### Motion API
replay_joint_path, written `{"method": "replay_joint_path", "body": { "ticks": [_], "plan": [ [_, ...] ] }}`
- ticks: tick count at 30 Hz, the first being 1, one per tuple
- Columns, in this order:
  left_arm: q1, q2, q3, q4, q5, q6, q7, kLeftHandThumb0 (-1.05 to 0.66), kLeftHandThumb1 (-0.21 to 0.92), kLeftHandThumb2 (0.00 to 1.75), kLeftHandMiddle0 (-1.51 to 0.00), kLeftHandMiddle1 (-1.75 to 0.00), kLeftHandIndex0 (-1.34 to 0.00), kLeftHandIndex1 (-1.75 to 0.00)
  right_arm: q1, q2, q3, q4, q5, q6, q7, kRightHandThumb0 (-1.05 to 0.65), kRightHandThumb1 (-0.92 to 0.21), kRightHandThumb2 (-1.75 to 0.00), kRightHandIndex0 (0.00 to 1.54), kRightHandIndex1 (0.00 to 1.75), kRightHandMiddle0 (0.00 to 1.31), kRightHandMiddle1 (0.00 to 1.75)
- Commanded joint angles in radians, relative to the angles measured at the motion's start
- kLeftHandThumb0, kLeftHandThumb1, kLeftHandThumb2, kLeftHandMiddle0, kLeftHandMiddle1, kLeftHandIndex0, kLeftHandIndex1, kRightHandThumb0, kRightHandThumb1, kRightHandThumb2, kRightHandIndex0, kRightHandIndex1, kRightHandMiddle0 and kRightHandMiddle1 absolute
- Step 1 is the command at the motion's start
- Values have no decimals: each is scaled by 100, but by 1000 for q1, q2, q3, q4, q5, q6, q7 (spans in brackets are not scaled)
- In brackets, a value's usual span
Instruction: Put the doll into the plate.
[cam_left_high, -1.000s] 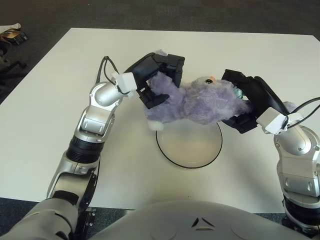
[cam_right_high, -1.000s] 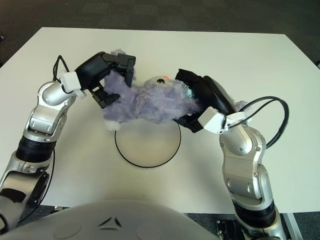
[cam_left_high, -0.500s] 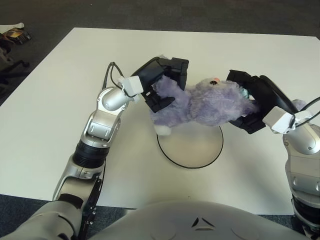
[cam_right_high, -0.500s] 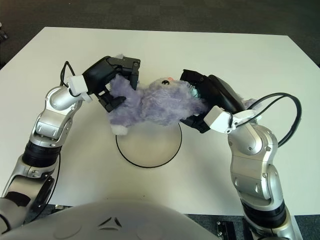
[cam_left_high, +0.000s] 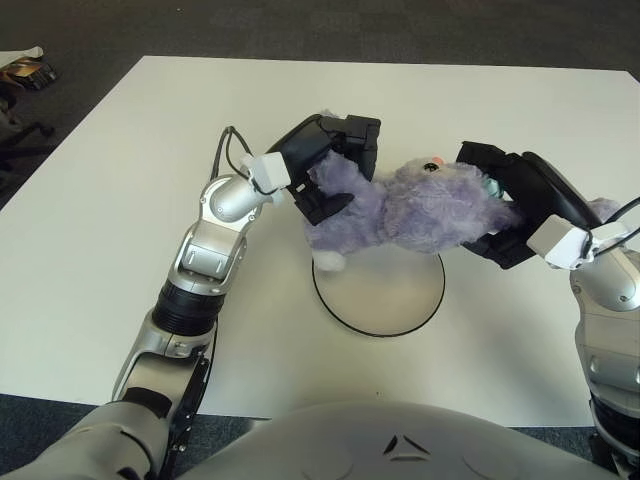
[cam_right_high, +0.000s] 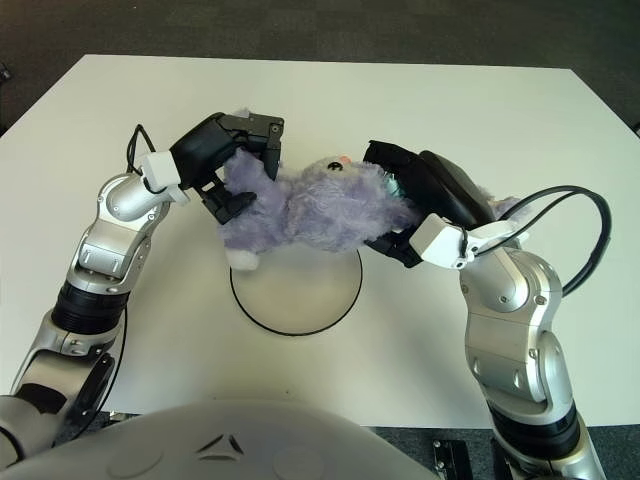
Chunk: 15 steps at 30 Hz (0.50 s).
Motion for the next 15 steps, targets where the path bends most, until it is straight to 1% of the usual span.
{"method": "replay_joint_path", "body": {
  "ticks": [1, 4, 5, 8, 9, 10, 11, 12, 13, 15],
  "plan": [
    [-4, -10, -6, 5, 0, -12, 9, 56, 10, 158, -79, -175, -89, -175, -17, -13, -6, -20, -9, 12, 8, 56, -12, -156, 77, 175, 95, 175],
    [-5, -16, -6, 16, 6, -39, 12, 56, 10, 157, -79, -175, -88, -175, -25, 1, -1, -28, -9, 49, 8, 56, -12, -156, 77, 175, 91, 175],
    [-5, -17, -6, 19, 7, -45, 12, 56, 10, 157, -78, -175, -88, -175, -28, 5, 0, -30, -7, 59, 8, 55, -12, -155, 77, 175, 88, 175],
    [-10, -14, -5, 26, 15, -58, 10, 56, 11, 157, -78, -175, -87, -175, -30, 10, 2, -35, -2, 72, 4, 54, -13, -154, 76, 175, 83, 175],
    [-13, -11, -6, 31, 19, -65, 8, 44, 7, 160, -80, -175, -84, -173, -29, 12, 2, -35, -1, 73, 1, 44, -11, -154, 77, 175, 82, 168],
    [-16, -7, -7, 33, 28, -71, 9, 28, 1, 165, -84, -175, -80, -171, -27, 11, 0, -32, 1, 66, -3, 28, -8, -154, 78, 175, 81, 158],
    [-18, -5, -8, 37, 37, -79, 12, 23, 0, 165, -85, -175, -80, -166, -8, 6, -15, -8, 11, 25, -17, 22, -7, -153, 78, 175, 81, 154],
    [-19, -5, -9, 38, 43, -84, 14, 14, -1, 163, -85, -175, -82, -156, 7, 2, -27, 9, 19, -6, -27, 14, -7, -151, 78, 175, 80, 149],
    [-21, -6, -8, 44, 45, -94, 14, 11, -2, 163, -85, -175, -82, -153, 22, -5, -31, 24, 14, -46, -44, 11, -7, -151, 77, 175, 79, 147],
    [-23, -9, -7, 52, 44, -107, 13, 4, -3, 160, -85, -175, -85, -143, 31, -14, -30, 31, 2, -83, -57, 4, -8, -148, 76, 175, 77, 143]
  ]
}}
